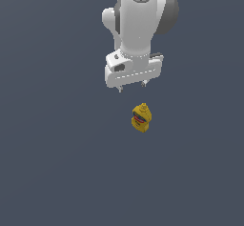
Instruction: Pick up the object and move it to a goal position.
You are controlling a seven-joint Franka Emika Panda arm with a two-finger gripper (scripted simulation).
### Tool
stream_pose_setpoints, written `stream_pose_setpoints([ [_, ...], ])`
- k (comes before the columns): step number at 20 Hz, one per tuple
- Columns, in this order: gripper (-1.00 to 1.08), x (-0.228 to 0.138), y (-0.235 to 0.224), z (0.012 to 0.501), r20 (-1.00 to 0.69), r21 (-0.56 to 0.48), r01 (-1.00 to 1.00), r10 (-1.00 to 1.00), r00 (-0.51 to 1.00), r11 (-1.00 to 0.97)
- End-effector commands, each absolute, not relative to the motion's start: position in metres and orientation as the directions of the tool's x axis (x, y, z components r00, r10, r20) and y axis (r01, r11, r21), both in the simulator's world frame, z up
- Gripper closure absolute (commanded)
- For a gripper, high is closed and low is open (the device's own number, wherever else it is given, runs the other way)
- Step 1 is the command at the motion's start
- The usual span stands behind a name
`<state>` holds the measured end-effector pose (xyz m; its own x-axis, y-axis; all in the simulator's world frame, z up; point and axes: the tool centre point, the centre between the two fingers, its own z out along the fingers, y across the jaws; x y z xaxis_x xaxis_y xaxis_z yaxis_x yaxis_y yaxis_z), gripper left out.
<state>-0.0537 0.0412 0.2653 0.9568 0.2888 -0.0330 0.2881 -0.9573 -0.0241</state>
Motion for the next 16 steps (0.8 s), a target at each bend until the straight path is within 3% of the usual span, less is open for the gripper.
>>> stream_pose_setpoints([
  [1,-0.92,-0.048,0.050,0.258,-0.027,-0.020,0.365,0.365,0.931,-0.931],
  [16,-0.92,-0.025,0.091,0.224,-0.002,-0.002,0.667,0.667,0.745,-0.745],
])
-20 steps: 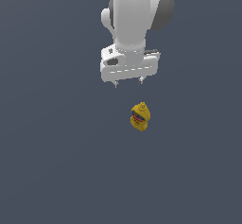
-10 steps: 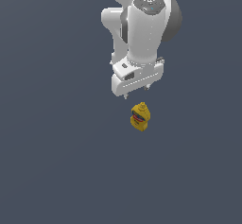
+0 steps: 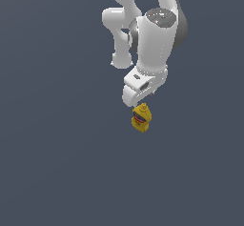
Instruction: Pick up the object and move it to a goal position.
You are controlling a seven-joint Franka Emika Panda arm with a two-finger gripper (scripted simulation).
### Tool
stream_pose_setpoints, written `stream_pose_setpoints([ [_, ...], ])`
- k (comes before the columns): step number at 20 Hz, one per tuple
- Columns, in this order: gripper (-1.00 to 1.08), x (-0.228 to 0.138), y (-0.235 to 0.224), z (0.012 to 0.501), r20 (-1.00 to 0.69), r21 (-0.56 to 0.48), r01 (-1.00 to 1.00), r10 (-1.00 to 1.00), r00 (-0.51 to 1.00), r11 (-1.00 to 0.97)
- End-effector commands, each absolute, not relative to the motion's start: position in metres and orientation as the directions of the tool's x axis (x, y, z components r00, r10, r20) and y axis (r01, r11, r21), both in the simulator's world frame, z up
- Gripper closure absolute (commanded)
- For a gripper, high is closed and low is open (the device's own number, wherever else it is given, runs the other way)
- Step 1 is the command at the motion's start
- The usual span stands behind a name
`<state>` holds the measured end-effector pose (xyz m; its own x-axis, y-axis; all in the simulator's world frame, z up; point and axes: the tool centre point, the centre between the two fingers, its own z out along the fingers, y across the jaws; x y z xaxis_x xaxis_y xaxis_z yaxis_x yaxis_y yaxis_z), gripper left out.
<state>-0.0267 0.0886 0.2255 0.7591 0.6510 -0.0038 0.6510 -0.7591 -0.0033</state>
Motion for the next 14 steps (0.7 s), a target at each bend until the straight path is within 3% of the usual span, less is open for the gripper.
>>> stream_pose_setpoints([
  [1,-0.92,-0.025,0.092,0.223,-0.001,-0.001,0.675,0.675,0.738,-0.738],
  [14,-0.92,-0.025,0.095,0.205,0.000,-0.001,0.688,0.688,0.725,-0.725],
])
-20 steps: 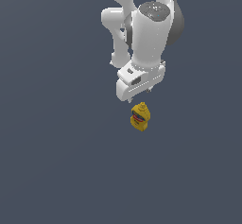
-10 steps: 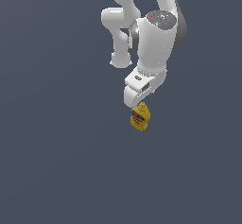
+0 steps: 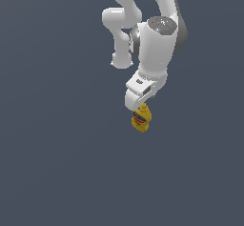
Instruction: Pick up the object and move it to a goal position.
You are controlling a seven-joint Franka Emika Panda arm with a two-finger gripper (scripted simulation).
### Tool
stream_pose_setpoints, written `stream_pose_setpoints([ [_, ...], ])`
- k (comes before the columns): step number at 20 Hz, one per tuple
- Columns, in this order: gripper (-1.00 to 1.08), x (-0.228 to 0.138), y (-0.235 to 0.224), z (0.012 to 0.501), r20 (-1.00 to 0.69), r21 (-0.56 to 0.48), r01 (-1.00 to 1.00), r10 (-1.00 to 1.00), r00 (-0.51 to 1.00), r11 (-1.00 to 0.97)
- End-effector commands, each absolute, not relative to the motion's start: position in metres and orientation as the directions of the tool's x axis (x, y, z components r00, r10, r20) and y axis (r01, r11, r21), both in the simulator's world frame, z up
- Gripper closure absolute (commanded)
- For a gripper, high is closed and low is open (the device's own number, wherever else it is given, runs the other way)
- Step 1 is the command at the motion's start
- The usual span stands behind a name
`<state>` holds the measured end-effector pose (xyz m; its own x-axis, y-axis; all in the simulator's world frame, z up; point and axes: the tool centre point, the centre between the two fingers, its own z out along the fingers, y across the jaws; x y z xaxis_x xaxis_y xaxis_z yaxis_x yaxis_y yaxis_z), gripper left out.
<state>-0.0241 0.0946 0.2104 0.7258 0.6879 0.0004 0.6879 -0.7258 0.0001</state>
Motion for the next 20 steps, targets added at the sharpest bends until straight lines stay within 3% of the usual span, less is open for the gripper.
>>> stream_pose_setpoints([
  [1,-0.92,-0.025,0.095,0.200,0.000,-0.001,0.689,0.689,0.725,-0.725],
  [11,-0.92,-0.024,0.095,0.170,0.000,0.000,0.691,0.691,0.723,-0.723],
  [12,1.08,-0.024,0.095,0.170,0.000,0.000,0.691,0.691,0.723,-0.723],
  [20,1.08,-0.024,0.095,0.170,0.000,0.000,0.691,0.691,0.723,-0.723],
])
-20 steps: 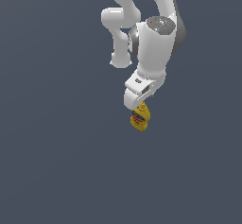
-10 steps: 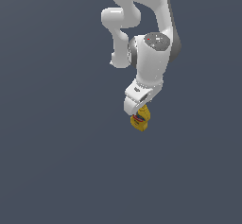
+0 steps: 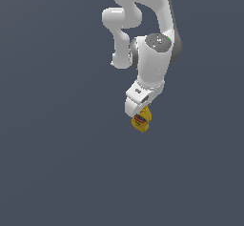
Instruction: Pick up the object and move it to a goal position.
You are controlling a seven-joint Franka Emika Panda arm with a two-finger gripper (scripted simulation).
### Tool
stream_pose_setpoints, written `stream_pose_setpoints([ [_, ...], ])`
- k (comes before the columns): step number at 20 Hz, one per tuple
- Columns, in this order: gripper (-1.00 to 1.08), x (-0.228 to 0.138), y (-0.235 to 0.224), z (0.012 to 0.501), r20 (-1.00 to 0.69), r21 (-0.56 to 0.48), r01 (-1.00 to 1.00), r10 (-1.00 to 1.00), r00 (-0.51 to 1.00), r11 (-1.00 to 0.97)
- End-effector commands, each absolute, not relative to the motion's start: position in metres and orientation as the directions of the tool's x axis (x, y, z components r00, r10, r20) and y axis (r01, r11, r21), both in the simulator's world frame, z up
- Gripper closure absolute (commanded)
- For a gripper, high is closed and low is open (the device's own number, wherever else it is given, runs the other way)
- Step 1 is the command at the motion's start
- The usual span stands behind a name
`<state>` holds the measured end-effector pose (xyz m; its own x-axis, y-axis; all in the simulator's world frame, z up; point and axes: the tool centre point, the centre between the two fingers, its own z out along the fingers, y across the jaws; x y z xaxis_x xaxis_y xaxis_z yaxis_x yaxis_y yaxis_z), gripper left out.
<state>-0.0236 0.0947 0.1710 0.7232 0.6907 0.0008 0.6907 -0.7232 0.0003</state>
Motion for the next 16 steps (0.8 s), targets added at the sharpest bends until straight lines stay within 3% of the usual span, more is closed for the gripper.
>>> stream_pose_setpoints([
  [1,1.08,-0.024,0.095,0.170,0.000,0.000,0.691,0.691,0.723,-0.723],
  [16,1.08,0.004,0.104,0.208,0.000,0.000,0.691,0.691,0.723,-0.723],
])
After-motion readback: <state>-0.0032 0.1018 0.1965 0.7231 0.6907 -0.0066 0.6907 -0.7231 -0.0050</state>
